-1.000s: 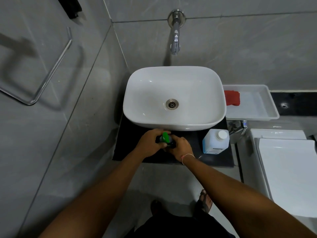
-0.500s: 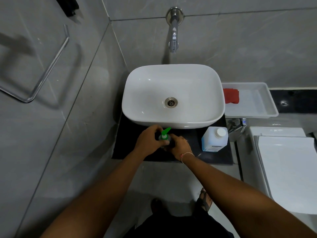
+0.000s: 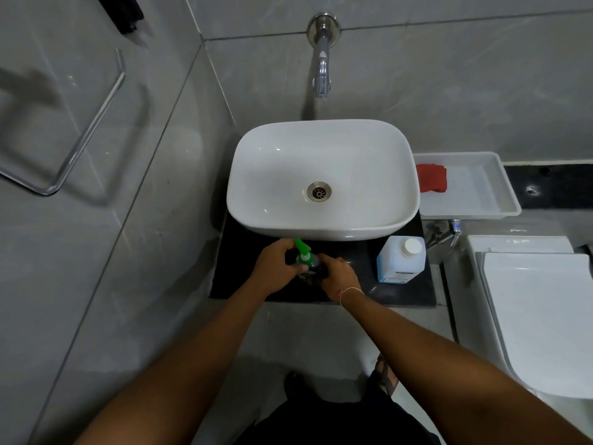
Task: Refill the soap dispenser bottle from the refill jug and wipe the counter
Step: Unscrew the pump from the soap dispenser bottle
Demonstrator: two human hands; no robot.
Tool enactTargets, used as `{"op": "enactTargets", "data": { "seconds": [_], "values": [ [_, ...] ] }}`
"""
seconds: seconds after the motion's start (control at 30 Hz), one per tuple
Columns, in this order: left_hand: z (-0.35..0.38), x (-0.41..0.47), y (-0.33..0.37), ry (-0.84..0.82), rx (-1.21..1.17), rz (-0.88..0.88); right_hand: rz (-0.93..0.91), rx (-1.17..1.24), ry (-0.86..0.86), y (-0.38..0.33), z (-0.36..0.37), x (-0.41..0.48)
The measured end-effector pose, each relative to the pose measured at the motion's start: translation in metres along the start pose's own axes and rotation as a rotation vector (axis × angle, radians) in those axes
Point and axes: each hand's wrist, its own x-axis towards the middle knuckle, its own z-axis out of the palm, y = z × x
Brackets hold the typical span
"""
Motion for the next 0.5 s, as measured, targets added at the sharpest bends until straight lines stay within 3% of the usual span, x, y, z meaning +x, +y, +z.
{"op": "enactTargets", "data": {
  "seconds": [0.07, 0.2, 0.37, 0.5],
  "values": [
    [0.0017, -0.0012, 0.0015, 0.041, -0.036, -0.044, 0.004, 0.000, 0.002, -0.0001, -0.0001, -0.0002],
    [0.0039, -0.0008, -0.0010, -0.106, -0.089, -0.046, 0.012, 0.001, -0.003, -0.0007, 0.0000, -0.0002],
    [0.0071, -0.0024, -0.0007, -0.001, -0.130, -0.091, 0.022, 0.006, -0.001, -0.0011, 0.0004, -0.0009],
    [0.0028, -0.0005, -0.0054, -0.100, -0.172, -0.060, 0.015, 0.004, -0.005, -0.0013, -0.0004, -0.0005]
  ]
}}
